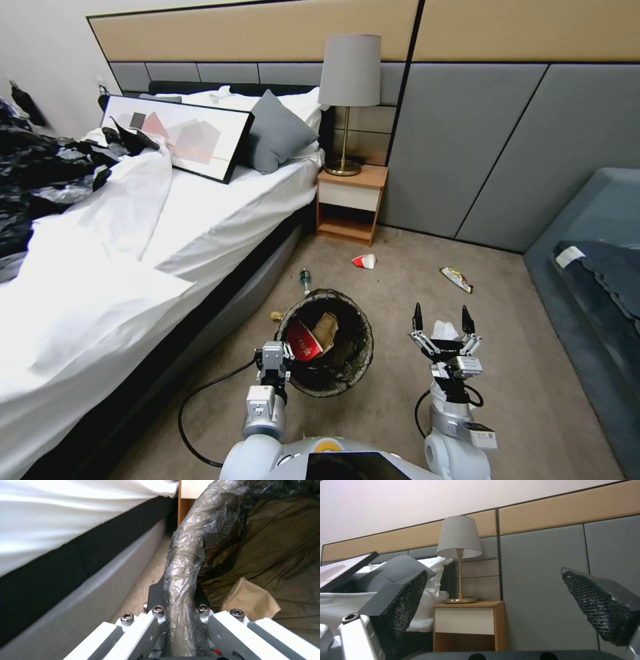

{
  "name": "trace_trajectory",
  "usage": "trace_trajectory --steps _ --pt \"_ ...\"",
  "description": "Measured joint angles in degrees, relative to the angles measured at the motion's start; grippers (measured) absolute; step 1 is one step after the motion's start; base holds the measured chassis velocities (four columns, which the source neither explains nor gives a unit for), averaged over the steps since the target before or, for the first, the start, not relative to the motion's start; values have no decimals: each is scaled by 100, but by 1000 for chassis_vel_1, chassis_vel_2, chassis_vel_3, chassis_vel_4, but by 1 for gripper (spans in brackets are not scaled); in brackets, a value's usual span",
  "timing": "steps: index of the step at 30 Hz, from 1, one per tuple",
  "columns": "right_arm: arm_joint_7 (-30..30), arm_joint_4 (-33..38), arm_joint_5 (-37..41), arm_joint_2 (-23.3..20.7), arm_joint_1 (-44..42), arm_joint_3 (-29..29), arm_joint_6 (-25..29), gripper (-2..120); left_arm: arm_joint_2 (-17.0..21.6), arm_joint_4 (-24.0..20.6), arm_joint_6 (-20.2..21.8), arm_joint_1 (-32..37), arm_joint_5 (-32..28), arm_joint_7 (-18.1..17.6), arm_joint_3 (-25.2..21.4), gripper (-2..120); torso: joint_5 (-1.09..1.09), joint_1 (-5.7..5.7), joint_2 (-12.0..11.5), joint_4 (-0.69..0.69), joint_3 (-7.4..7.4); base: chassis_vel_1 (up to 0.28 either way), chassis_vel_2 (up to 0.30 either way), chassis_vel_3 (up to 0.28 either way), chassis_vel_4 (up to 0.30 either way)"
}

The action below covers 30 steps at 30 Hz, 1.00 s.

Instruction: Pick up the trash bin, then pick up the garbage from the floor and place it into the trash bin.

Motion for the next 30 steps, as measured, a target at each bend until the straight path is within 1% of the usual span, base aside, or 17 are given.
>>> trace_trajectory --steps 2,3,4,7,17,22,30 --pt "-17 -25 9 -2 19 19 33 100 0 1 -2 0 0 1 0 0 1 0 0 -1 0 -209 200 211 -220" --pt "-108 -51 37 -3 39 48 83 100 -1 1 -4 0 0 0 0 0 6 1 0 0 0 -179 193 204 -151" --pt "-188 -67 44 0 76 81 146 100 0 5 -5 -1 2 -1 0 0 0 1 0 -1 0 -133 168 166 -151" --pt "-217 -68 50 13 127 95 170 100 0 16 -6 -4 3 -3 0 0 4 1 0 0 1 -109 138 133 -122" --pt "-236 -56 -45 -46 226 259 174 100 6 12 -7 0 22 -4 0 0 2 -1 0 -1 -1 -4 9 10 -13" --pt "-32 -3 -120 -94 276 324 20 100 12 18 -9 6 45 -4 0 0 2 0 0 -1 0 0 0 0 0" --pt "593 -3 -201 -271 687 554 -562 100 27 28 -14 12 62 -2 1 0 2 0 0 0 -1 0 0 0 0"
